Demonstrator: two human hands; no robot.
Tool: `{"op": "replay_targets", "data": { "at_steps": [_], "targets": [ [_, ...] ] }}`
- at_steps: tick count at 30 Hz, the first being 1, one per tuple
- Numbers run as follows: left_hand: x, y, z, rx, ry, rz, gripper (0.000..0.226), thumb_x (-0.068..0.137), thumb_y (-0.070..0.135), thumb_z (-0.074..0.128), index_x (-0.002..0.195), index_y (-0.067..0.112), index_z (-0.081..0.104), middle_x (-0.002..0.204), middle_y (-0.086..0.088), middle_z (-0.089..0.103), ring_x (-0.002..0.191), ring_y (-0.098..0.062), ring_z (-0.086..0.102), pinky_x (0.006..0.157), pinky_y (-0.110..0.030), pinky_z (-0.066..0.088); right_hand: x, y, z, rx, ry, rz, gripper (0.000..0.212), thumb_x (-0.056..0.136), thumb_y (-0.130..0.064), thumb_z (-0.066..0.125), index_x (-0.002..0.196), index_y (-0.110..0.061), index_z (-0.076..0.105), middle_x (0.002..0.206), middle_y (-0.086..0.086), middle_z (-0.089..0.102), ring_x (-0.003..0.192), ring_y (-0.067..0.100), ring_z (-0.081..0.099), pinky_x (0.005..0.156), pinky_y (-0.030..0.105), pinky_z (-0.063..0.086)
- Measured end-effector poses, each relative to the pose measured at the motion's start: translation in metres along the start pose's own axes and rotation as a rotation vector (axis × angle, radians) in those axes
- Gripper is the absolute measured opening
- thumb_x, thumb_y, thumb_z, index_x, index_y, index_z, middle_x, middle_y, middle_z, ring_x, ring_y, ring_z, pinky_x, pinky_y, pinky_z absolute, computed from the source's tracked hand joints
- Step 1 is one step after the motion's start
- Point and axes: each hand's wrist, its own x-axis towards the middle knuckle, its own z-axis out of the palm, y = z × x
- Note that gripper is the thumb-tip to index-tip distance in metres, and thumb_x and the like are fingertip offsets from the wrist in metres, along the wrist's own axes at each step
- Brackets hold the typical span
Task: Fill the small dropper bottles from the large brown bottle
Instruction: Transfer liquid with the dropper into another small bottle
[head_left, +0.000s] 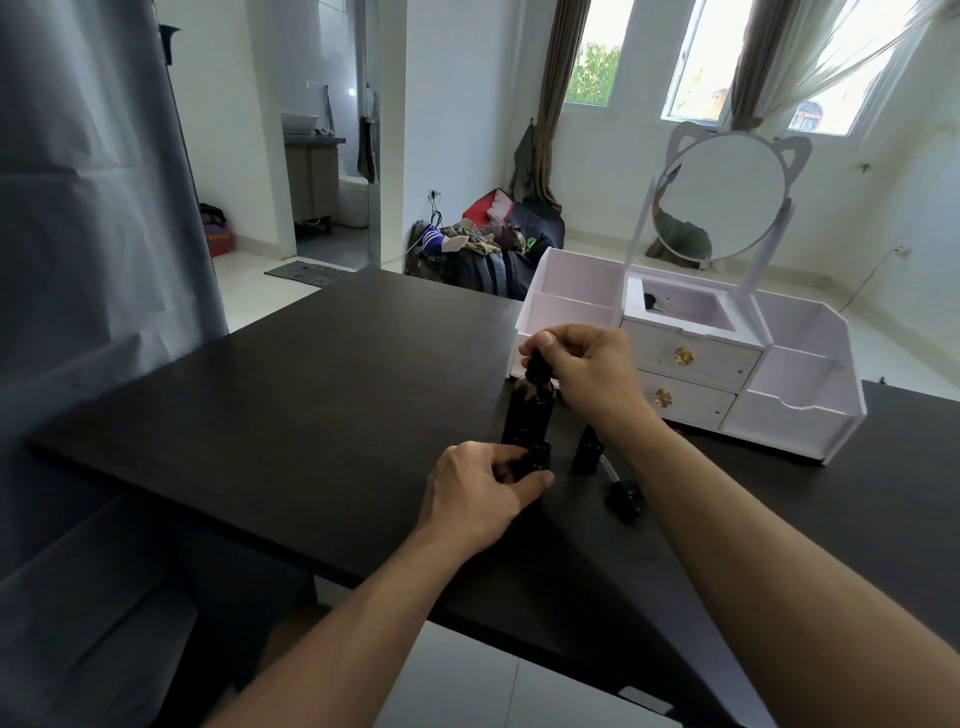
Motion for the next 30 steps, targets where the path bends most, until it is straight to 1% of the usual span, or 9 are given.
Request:
{"op": "replay_targets", "data": {
  "at_steps": [4, 12, 18, 20, 23, 25, 27, 29, 30],
  "targets": [
    [-0.001, 0.000, 0.000, 0.000, -0.004, -0.001, 0.037, 0.078, 0.047, 0.075, 0.110, 0.030, 0.071, 0.083, 0.006, 0.068, 0.078, -0.007, 0.064, 0.078, -0.033, 0.056, 0.000, 0.000, 0.000, -0.013, -0.004, -0.009, 0.017, 0.095, -0.016, 0.061, 0.085, -0.016, 0.075, 0.092, 0.008, 0.075, 0.092, 0.024, 0.071, 0.087, 0.045, 0.059],
    [-0.001, -0.001, 0.000, -0.010, -0.007, 0.004, 0.038, 0.077, 0.048, 0.075, 0.110, 0.029, 0.071, 0.082, 0.007, 0.069, 0.078, -0.007, 0.065, 0.079, -0.036, 0.057, 0.000, -0.001, 0.000, -0.086, -0.033, -0.035, 0.021, 0.095, -0.017, 0.062, 0.078, -0.027, 0.070, 0.092, 0.006, 0.075, 0.093, 0.025, 0.070, 0.087, 0.046, 0.058],
    [-0.001, -0.001, 0.000, -0.005, -0.003, 0.008, 0.044, 0.078, 0.049, 0.075, 0.115, 0.027, 0.069, 0.082, 0.008, 0.067, 0.078, -0.006, 0.064, 0.076, -0.031, 0.056, 0.001, -0.003, -0.002, -0.124, -0.039, -0.046, 0.020, 0.094, -0.016, 0.063, 0.077, -0.025, 0.071, 0.089, 0.005, 0.075, 0.090, 0.023, 0.071, 0.088, 0.047, 0.058],
    [0.000, -0.002, 0.001, -0.003, 0.004, 0.009, 0.044, 0.077, 0.050, 0.075, 0.114, 0.027, 0.070, 0.082, 0.008, 0.068, 0.078, -0.006, 0.064, 0.078, -0.032, 0.057, 0.002, -0.002, -0.003, -0.130, -0.038, -0.043, 0.018, 0.094, -0.018, 0.062, 0.080, -0.024, 0.071, 0.091, 0.005, 0.075, 0.090, 0.023, 0.071, 0.088, 0.048, 0.057],
    [0.000, -0.002, 0.001, -0.014, 0.005, 0.006, 0.042, 0.077, 0.049, 0.075, 0.112, 0.027, 0.071, 0.083, 0.007, 0.069, 0.078, -0.007, 0.065, 0.079, -0.034, 0.057, 0.002, -0.005, -0.006, -0.141, -0.020, -0.071, 0.012, 0.094, -0.018, 0.063, 0.093, -0.014, 0.074, 0.092, 0.006, 0.075, 0.088, 0.022, 0.071, 0.087, 0.047, 0.058],
    [0.001, -0.002, 0.001, -0.007, 0.007, 0.013, 0.040, 0.076, 0.050, 0.075, 0.110, 0.028, 0.072, 0.080, 0.008, 0.069, 0.076, -0.006, 0.065, 0.076, -0.031, 0.057, 0.004, -0.012, -0.010, -0.140, 0.011, -0.101, 0.014, 0.094, -0.018, 0.063, 0.097, -0.010, 0.074, 0.089, 0.006, 0.075, 0.084, 0.020, 0.072, 0.086, 0.044, 0.058],
    [0.001, -0.002, 0.002, 0.010, 0.017, 0.022, 0.038, 0.075, 0.052, 0.075, 0.106, 0.030, 0.074, 0.075, 0.008, 0.068, 0.072, -0.005, 0.064, 0.072, -0.029, 0.056, 0.005, -0.023, -0.017, -0.125, 0.053, -0.131, 0.013, 0.094, -0.018, 0.064, 0.095, -0.009, 0.074, 0.081, 0.003, 0.074, 0.076, 0.015, 0.073, 0.081, 0.037, 0.060],
    [0.001, -0.002, 0.002, 0.014, 0.016, 0.022, 0.035, 0.076, 0.051, 0.075, 0.105, 0.032, 0.074, 0.077, 0.010, 0.068, 0.074, -0.003, 0.064, 0.074, -0.029, 0.056, 0.007, -0.037, -0.024, -0.104, 0.094, -0.171, 0.012, 0.093, -0.018, 0.064, 0.092, -0.011, 0.074, 0.075, -0.002, 0.073, 0.071, 0.010, 0.072, 0.076, 0.029, 0.058],
    [0.001, -0.001, 0.001, 0.018, 0.015, 0.026, 0.034, 0.077, 0.050, 0.074, 0.106, 0.032, 0.073, 0.080, 0.011, 0.068, 0.076, -0.002, 0.064, 0.076, -0.028, 0.056, 0.008, -0.044, -0.028, -0.093, 0.115, -0.190, 0.011, 0.093, -0.018, 0.065, 0.090, -0.012, 0.074, 0.075, -0.003, 0.073, 0.071, 0.009, 0.072, 0.075, 0.027, 0.058]
  ]
}}
